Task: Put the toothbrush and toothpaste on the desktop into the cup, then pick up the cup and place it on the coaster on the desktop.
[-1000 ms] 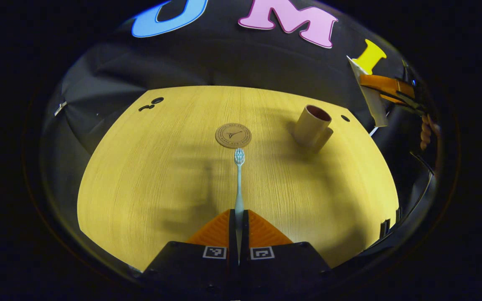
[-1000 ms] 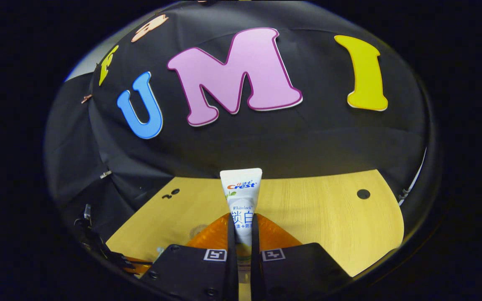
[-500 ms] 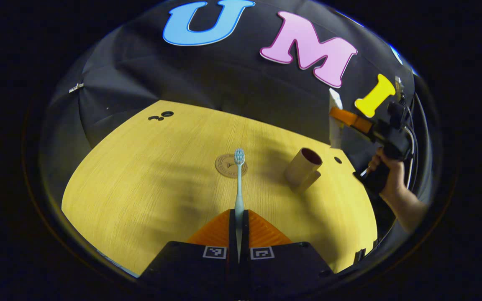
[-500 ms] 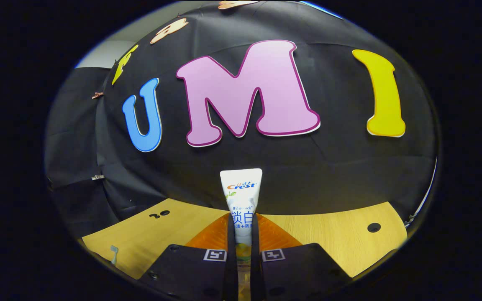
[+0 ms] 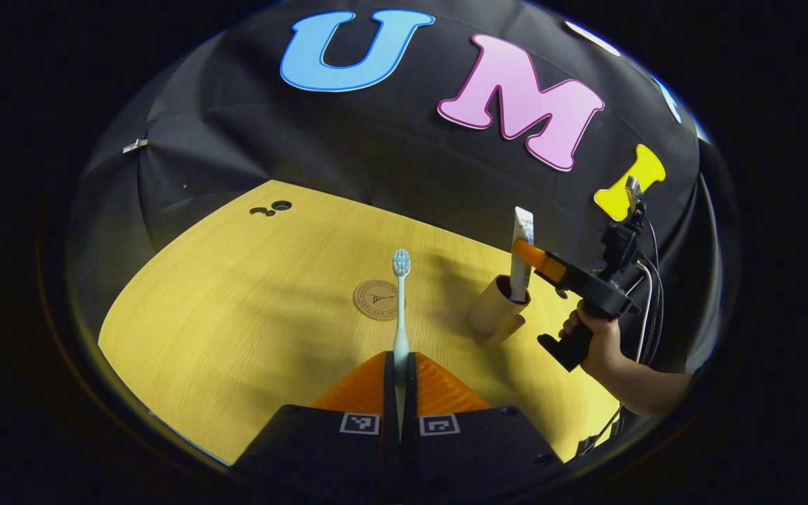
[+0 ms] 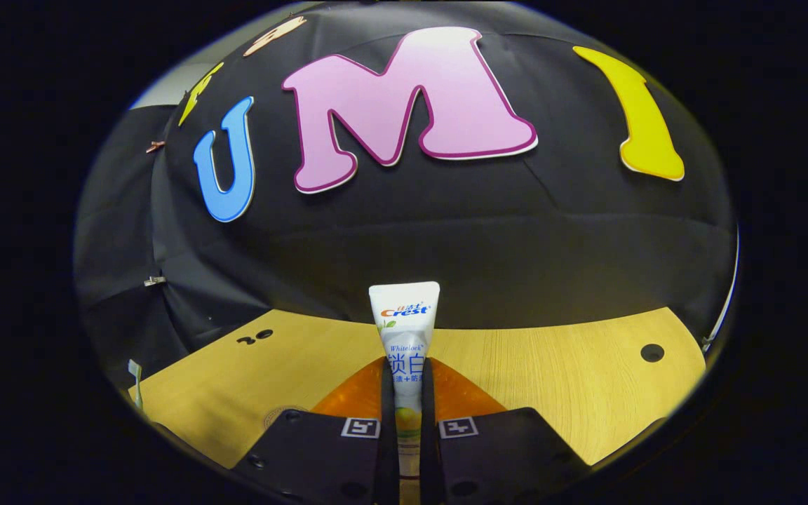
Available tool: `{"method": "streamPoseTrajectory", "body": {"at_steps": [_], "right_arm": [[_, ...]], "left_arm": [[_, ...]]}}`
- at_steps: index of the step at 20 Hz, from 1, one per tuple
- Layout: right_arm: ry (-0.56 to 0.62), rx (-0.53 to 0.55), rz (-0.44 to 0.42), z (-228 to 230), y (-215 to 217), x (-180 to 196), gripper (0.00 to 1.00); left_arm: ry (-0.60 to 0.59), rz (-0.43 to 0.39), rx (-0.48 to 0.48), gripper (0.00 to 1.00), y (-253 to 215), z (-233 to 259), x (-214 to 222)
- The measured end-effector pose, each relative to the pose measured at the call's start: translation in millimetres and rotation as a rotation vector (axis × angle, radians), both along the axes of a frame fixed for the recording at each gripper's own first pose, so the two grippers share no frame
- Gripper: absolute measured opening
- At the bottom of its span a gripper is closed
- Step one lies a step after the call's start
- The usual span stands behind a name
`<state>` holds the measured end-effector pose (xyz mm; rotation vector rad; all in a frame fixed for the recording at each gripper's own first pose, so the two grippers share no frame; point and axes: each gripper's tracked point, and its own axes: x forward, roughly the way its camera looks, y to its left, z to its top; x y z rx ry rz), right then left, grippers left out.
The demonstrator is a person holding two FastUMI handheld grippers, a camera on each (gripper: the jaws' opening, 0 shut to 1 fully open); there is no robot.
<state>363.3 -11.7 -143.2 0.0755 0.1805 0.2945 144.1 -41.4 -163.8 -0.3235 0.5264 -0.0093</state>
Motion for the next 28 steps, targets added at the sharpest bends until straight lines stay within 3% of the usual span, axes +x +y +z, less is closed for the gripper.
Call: {"method": "streamPoseTrajectory", "body": {"at_steps": [5,11,13,15,16,28], "right_arm": [[0.028,-0.011,0.002,-18.7,1.3,1.5,0.18],[0.101,-0.007,0.024,-46.6,1.9,-13.5,0.32],[0.093,0.004,0.015,-39.9,-3.1,-17.3,0.64],[0.101,0.011,0.001,-36.9,-10.6,-23.1,0.73],[0.106,0.013,-0.004,-37.8,-16.1,-26.8,0.97],[0.190,0.000,-0.136,-39.1,-105.0,-87.8,0.98]], "left_arm": [[0.006,-0.034,0.008,0.07,-15.3,-5.2,2.8],[0.000,-0.062,0.025,0.07,-29.1,-6.2,2.7],[-0.004,-0.068,0.024,0.07,-33.8,-6.1,5.4],[-0.026,-0.074,0.016,0.07,-41.8,-1.3,13.7],[-0.045,-0.081,0.011,0.06,-47.1,3.7,18.5],[-0.375,-0.269,-0.061,0.06,-143.0,79.9,143.4]]}}
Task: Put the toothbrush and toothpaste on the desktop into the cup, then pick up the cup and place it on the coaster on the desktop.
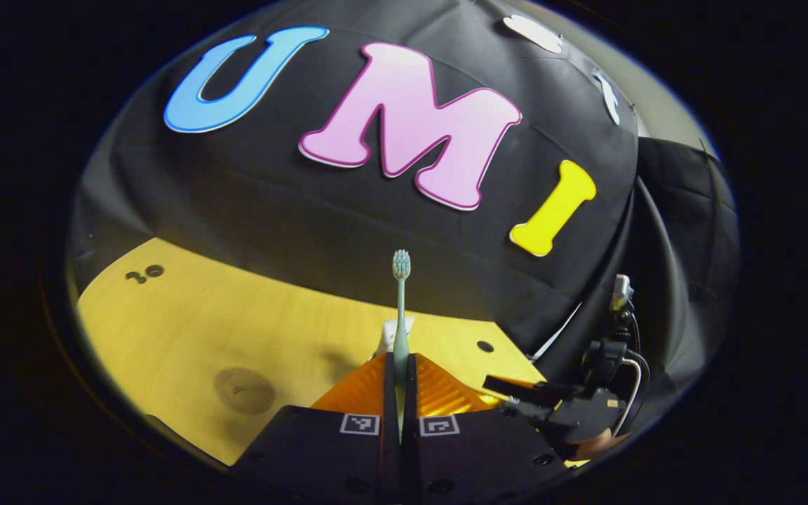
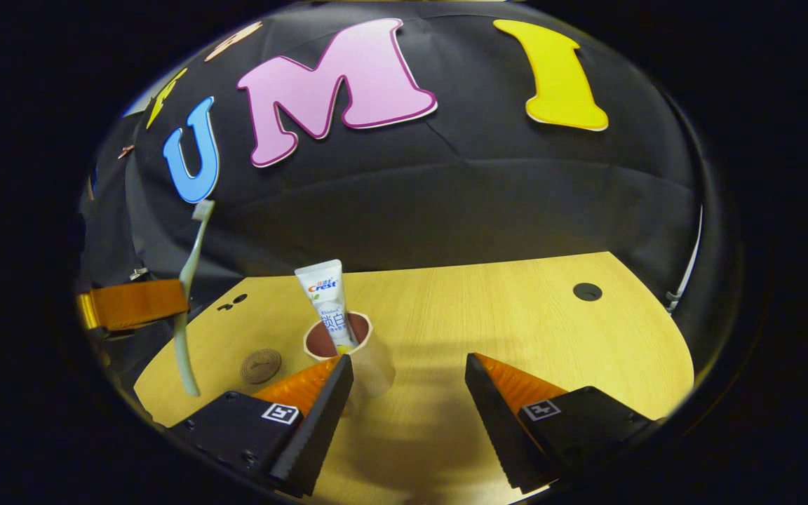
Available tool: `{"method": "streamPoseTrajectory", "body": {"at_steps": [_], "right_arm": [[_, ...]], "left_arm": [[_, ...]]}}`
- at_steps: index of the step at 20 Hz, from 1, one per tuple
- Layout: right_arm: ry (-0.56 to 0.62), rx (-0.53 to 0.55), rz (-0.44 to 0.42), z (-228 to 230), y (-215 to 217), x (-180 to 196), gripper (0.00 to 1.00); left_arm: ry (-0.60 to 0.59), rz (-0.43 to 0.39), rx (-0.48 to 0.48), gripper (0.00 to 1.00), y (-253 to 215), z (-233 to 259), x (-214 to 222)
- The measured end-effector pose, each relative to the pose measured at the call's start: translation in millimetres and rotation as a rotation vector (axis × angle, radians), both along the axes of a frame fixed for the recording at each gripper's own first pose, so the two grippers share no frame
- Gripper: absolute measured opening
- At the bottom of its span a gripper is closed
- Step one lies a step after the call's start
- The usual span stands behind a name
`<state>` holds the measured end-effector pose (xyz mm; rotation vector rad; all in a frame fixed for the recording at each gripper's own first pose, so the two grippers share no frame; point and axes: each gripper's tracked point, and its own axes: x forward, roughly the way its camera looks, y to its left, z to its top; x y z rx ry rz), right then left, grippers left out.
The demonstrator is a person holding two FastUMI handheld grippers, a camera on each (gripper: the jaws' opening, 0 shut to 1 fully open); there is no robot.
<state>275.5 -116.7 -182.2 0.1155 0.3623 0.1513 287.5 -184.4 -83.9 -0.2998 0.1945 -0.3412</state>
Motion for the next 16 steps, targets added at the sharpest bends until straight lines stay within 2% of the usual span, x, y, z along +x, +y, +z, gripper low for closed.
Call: {"method": "streamPoseTrajectory", "body": {"at_steps": [8,13,16], "right_arm": [[0.038,-0.005,-0.062,-8.8,-38.3,-22.7,0.98],[0.068,0.037,-0.099,-24.9,-35.6,-33.2,0.98],[0.079,0.043,-0.092,-33.6,-28.2,-35.2,0.98]], "left_arm": [[-0.227,-0.084,0.015,0.06,-43.8,18.5,72.1],[-0.287,-0.078,0.010,0.06,-50.1,-3.4,102.4],[-0.299,-0.091,-0.001,0.07,-58.2,-15.8,107.8]]}}
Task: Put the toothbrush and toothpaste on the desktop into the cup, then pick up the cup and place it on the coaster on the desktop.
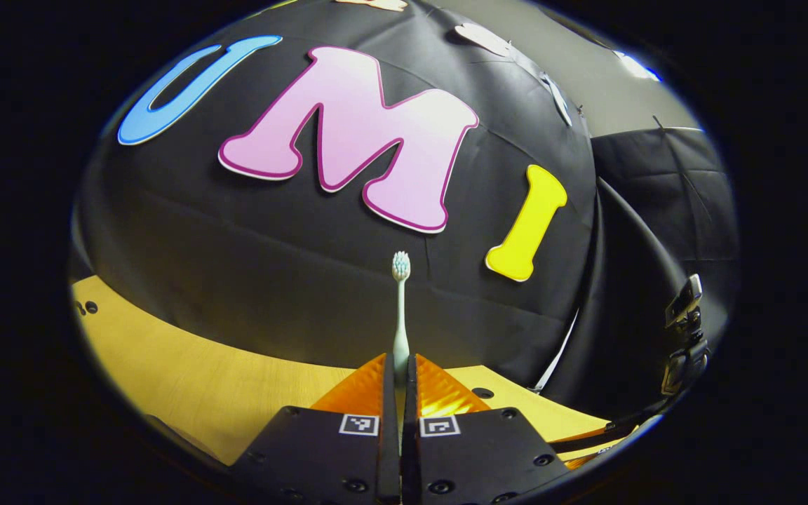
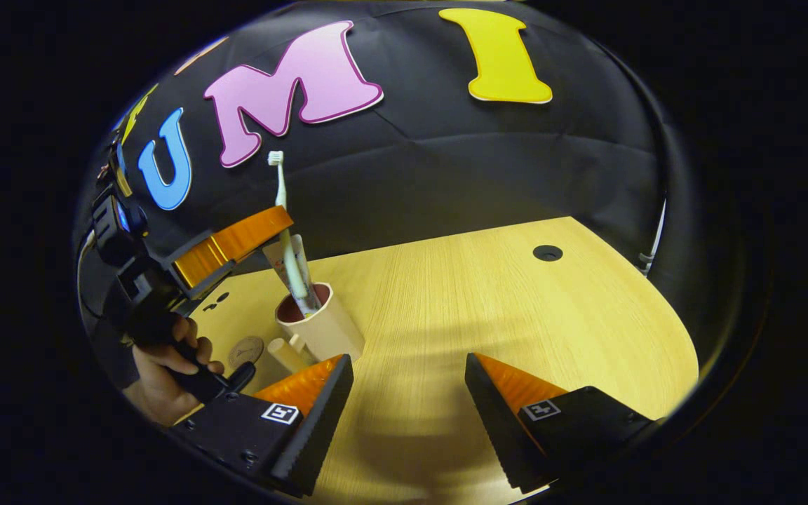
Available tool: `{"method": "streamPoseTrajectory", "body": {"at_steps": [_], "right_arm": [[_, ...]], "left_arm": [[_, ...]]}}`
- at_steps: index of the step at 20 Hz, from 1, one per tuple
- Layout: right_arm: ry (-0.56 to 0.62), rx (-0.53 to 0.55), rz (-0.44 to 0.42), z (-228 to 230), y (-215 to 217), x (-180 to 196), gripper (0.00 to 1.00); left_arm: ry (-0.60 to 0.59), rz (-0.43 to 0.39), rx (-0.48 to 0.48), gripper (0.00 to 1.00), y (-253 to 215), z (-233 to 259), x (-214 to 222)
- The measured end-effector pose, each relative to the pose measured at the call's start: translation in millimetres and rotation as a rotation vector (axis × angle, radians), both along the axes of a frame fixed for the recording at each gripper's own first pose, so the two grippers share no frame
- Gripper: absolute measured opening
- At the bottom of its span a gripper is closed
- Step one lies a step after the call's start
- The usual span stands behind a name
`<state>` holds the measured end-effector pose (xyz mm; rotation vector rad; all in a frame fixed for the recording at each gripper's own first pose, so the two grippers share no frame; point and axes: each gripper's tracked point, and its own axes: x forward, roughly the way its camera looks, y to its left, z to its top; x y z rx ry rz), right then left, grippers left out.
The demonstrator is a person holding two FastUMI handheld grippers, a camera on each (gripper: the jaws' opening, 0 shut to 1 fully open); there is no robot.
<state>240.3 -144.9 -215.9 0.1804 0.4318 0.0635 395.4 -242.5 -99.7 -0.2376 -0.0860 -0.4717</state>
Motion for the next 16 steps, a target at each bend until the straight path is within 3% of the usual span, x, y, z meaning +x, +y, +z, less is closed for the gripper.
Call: {"method": "streamPoseTrajectory", "body": {"at_steps": [8,9,10,11,12,13,14,16], "right_arm": [[0.021,-0.001,-0.033,-11.9,-6.4,1.9,0.98],[0.025,-0.002,-0.032,-12.4,-6.3,1.5,0.98],[0.026,-0.003,-0.031,-13.2,-5.7,1.3,0.98],[0.025,-0.006,-0.030,-12.8,-4.1,1.6,0.98],[0.026,-0.007,-0.029,-12.0,-2.5,1.1,0.98],[0.026,-0.001,-0.028,-11.2,-0.4,1.2,0.98],[0.026,0.008,-0.027,-10.0,2.6,1.6,0.98],[0.024,0.017,-0.023,-5.7,8.0,3.6,0.98]], "left_arm": [[-0.017,-0.003,0.036,0.16,-3.2,-27.3,-7.0],[-0.014,-0.009,0.034,0.21,-3.3,-29.4,-10.0],[-0.014,-0.019,0.035,0.43,-4.9,-28.7,-14.3],[-0.016,-0.020,0.042,0.43,-5.3,-29.9,-16.8],[-0.015,-0.019,0.056,0.55,-4.7,-29.0,-21.1],[-0.015,-0.013,0.071,0.60,-5.1,-28.5,-22.7],[-0.016,0.000,0.085,0.75,-3.6,-25.7,-27.2],[-0.026,0.021,0.105,0.81,2.4,-16.8,-38.4]]}}
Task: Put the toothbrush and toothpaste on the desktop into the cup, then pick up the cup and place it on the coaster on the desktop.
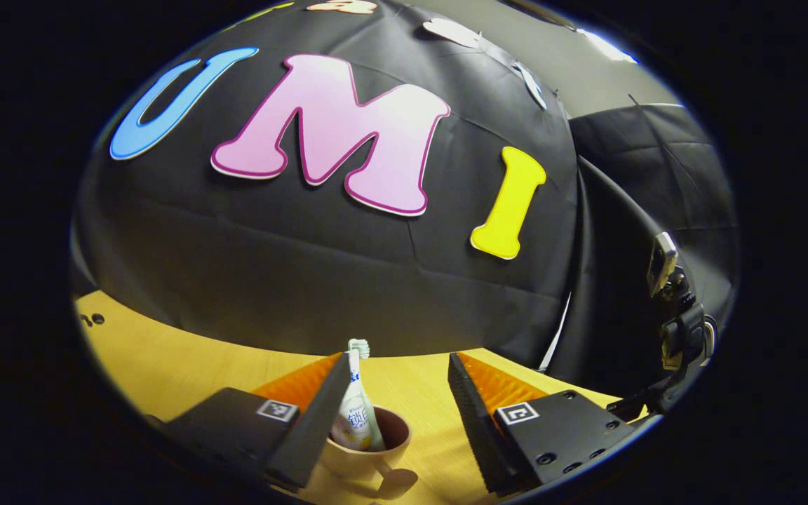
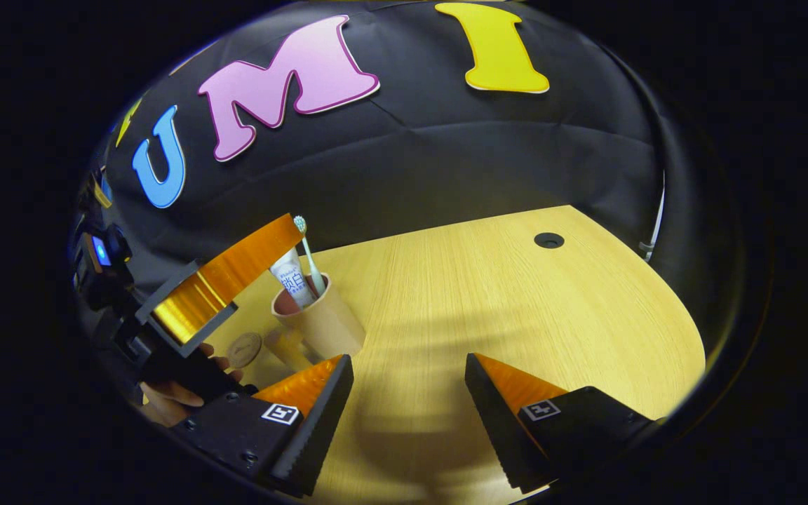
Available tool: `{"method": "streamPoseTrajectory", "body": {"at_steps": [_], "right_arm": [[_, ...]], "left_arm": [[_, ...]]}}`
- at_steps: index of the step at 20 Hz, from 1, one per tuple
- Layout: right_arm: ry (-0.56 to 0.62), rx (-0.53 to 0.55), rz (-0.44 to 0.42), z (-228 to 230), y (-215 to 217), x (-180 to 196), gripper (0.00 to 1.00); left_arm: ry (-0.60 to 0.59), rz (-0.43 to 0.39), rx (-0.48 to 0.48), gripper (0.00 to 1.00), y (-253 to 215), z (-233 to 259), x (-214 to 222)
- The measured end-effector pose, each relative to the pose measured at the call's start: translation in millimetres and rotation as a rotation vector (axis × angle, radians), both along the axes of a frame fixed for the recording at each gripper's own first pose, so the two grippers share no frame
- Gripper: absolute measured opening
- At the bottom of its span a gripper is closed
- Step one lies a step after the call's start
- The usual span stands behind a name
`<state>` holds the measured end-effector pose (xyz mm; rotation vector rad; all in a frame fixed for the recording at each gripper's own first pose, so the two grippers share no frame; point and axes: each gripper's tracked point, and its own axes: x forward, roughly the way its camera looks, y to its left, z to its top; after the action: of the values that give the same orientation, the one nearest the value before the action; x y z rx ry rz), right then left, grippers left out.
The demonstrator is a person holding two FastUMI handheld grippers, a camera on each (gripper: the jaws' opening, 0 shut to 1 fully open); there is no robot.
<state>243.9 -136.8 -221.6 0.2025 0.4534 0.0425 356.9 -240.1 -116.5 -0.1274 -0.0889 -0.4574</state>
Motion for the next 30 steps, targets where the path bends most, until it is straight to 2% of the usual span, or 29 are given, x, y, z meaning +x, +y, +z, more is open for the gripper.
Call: {"method": "streamPoseTrajectory", "body": {"at_steps": [1,2,9,12,15,18,23,26,30], "right_arm": [[-0.001,0.001,0.004,2.7,2.3,0.8,0.98],[-0.004,0.002,0.008,6.0,4.9,1.8,0.98],[-0.014,0.023,0.022,41.3,25.0,16.9,0.98],[0.075,0.072,0.018,40.9,39.8,20.8,0.98],[0.140,0.121,0.034,47.8,61.2,26.8,0.98],[0.219,0.092,0.079,47.1,78.5,31.5,0.98],[0.380,0.075,0.136,32.8,107.5,38.6,0.98],[0.527,0.071,0.122,9.3,112.0,37.6,0.98],[0.608,0.034,0.104,-7.9,115.5,46.6,0.97]], "left_arm": [[-0.009,0.007,0.005,0.93,3.4,4.9,-5.8],[-0.014,0.017,0.005,0.95,8.1,10.9,-13.0],[0.042,0.164,0.014,0.98,82.9,26.5,-67.5],[0.098,0.236,-0.005,0.97,121.9,22.9,-99.2],[0.153,0.353,0.032,0.98,173.8,10.3,-128.8],[0.203,0.429,0.023,0.98,213.8,6.0,-151.4],[0.258,0.522,0.021,0.98,265.3,2.6,-187.9],[0.261,0.570,0.067,0.98,289.8,18.7,-209.0],[0.310,0.594,0.121,0.97,315.6,5.1,-238.7]]}}
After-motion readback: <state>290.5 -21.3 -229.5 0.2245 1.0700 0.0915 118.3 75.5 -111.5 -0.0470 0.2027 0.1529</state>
